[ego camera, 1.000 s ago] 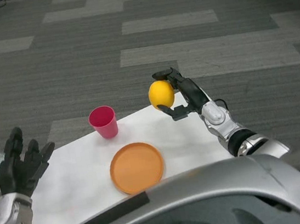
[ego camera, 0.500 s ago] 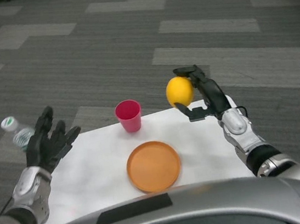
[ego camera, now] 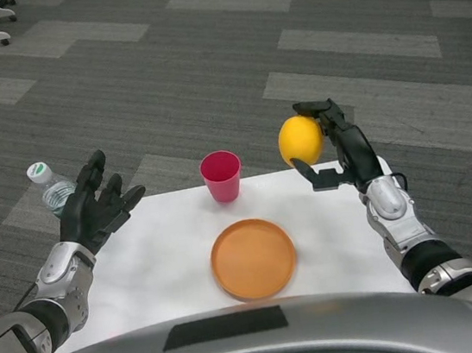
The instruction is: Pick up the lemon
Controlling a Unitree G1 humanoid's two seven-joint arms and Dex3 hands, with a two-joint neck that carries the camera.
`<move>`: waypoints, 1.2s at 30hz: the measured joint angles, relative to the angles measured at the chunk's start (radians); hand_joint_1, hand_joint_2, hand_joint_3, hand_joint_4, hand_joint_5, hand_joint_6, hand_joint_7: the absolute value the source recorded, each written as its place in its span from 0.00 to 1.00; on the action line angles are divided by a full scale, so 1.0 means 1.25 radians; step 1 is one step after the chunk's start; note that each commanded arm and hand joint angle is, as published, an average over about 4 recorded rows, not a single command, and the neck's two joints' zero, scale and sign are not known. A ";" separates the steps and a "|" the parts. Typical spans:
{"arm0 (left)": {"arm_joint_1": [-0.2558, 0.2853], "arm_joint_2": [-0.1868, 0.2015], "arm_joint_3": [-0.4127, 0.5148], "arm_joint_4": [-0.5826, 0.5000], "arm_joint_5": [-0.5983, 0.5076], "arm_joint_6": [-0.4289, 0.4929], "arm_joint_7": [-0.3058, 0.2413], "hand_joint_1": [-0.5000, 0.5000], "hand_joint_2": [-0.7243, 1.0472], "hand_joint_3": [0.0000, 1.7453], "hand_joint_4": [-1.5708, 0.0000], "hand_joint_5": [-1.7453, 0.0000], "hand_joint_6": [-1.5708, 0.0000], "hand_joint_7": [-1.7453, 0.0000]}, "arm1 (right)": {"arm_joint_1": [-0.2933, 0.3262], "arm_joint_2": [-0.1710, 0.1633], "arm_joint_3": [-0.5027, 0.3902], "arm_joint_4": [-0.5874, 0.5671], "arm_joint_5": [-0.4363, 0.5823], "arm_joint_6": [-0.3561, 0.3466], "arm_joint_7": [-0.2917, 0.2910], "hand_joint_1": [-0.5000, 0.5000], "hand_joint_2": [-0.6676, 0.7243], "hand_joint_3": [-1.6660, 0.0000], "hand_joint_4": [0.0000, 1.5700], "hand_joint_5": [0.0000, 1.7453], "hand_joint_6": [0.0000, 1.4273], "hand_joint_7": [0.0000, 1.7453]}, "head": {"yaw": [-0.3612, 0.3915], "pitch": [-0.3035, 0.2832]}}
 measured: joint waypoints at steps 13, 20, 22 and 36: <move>0.000 0.000 0.000 0.000 0.000 0.000 0.000 1.00 0.80 0.05 1.00 1.00 1.00 1.00 | 0.000 0.000 -0.001 -0.001 0.000 0.000 0.000 0.21 0.05 0.33 0.04 0.83 0.16 0.48 | -0.009 0.032; 0.000 0.000 0.000 0.002 0.000 0.000 0.000 1.00 0.75 0.05 1.00 1.00 1.00 1.00 | 0.000 0.000 -0.001 -0.001 0.001 -0.001 0.000 0.21 0.05 0.33 0.03 0.83 0.16 0.48 | -0.006 0.028; 0.000 0.000 0.000 0.003 0.000 0.000 0.000 1.00 0.75 0.05 1.00 1.00 1.00 1.00 | 0.000 0.000 -0.001 -0.001 0.001 -0.001 0.000 0.21 0.05 0.33 0.02 0.83 0.16 0.48 | -0.005 0.027; 0.000 0.000 0.000 0.005 0.000 0.000 0.000 1.00 0.76 0.05 1.00 1.00 1.00 1.00 | 0.000 0.000 -0.001 -0.002 0.001 -0.001 0.000 0.21 0.05 0.33 0.02 0.83 0.12 0.48 | 0.000 0.028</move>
